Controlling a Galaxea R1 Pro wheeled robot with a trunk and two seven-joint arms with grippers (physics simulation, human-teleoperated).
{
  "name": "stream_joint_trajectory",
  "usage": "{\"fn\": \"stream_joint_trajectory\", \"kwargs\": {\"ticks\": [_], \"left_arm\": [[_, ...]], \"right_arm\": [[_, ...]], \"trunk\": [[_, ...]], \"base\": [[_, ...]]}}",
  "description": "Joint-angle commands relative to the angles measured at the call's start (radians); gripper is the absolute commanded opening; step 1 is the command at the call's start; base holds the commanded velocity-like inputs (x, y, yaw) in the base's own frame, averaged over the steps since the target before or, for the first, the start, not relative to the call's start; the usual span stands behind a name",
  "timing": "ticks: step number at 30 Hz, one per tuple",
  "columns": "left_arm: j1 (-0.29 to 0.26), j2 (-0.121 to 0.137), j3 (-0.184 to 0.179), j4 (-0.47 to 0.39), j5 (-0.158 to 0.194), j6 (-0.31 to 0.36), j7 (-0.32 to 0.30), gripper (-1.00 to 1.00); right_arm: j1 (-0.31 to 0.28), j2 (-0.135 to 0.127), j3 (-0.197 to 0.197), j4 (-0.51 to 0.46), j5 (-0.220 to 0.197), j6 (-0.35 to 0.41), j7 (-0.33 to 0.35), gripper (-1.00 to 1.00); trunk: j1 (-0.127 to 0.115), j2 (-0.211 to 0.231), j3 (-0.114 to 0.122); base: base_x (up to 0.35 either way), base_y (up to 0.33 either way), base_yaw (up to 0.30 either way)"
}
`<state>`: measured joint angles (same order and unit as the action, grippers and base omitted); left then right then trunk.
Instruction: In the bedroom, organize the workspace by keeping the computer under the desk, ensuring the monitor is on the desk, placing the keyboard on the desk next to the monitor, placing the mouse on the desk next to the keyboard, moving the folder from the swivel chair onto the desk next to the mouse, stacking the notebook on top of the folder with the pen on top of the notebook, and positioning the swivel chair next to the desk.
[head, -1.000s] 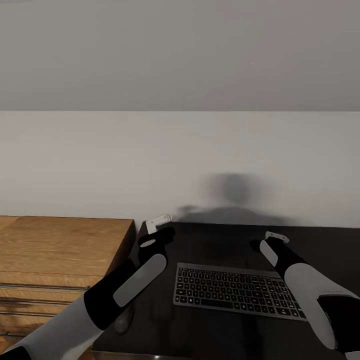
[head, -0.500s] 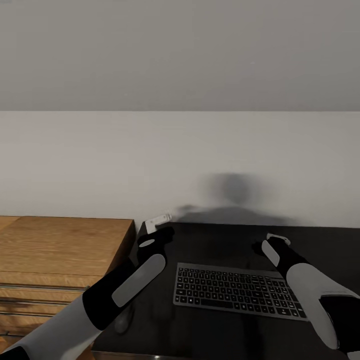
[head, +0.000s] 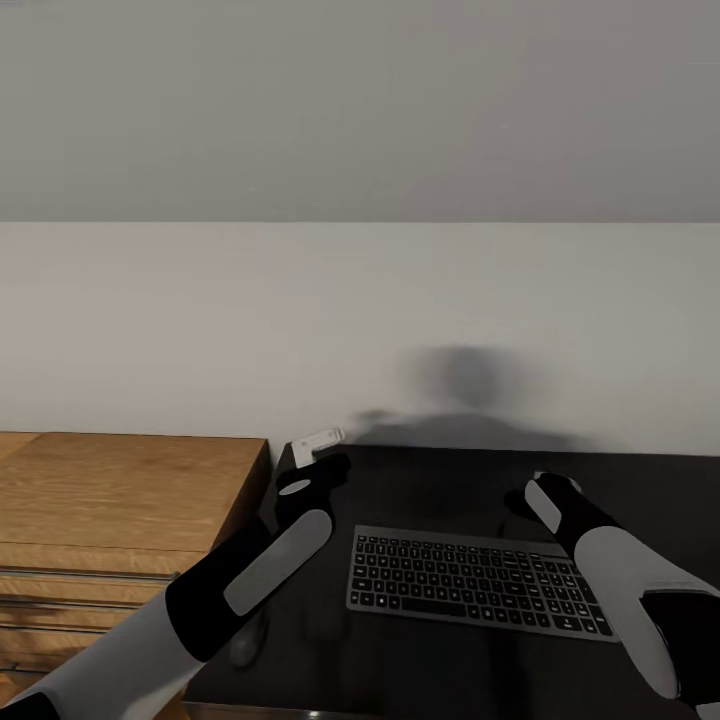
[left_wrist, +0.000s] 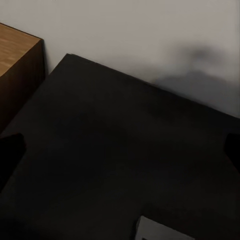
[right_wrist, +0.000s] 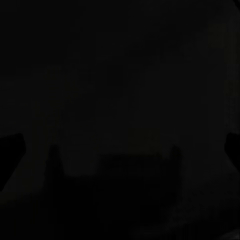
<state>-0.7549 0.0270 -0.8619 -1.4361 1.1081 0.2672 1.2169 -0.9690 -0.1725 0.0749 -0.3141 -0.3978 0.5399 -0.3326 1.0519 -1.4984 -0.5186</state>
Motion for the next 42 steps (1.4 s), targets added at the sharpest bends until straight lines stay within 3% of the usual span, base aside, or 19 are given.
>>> {"fn": "stream_joint_trajectory", "kwargs": {"ticks": [1,42], "left_arm": [[-0.001,0.001,-0.002,-0.001,0.001,0.01,0.006,1.0],[-0.001,0.001,-0.002,-0.021,0.008,0.012,0.006,1.0]], "right_arm": [[0.0,-0.001,0.008,-0.002,-0.01,0.005,-0.007,1.0],[0.0,0.001,0.012,-0.001,-0.004,0.006,-0.022,1.0]], "trunk": [[0.0,-0.001,-0.001],[0.0,-0.001,-0.001]], "base": [[0.0,0.0,0.0],[-0.091,0.0,0.0]]}}
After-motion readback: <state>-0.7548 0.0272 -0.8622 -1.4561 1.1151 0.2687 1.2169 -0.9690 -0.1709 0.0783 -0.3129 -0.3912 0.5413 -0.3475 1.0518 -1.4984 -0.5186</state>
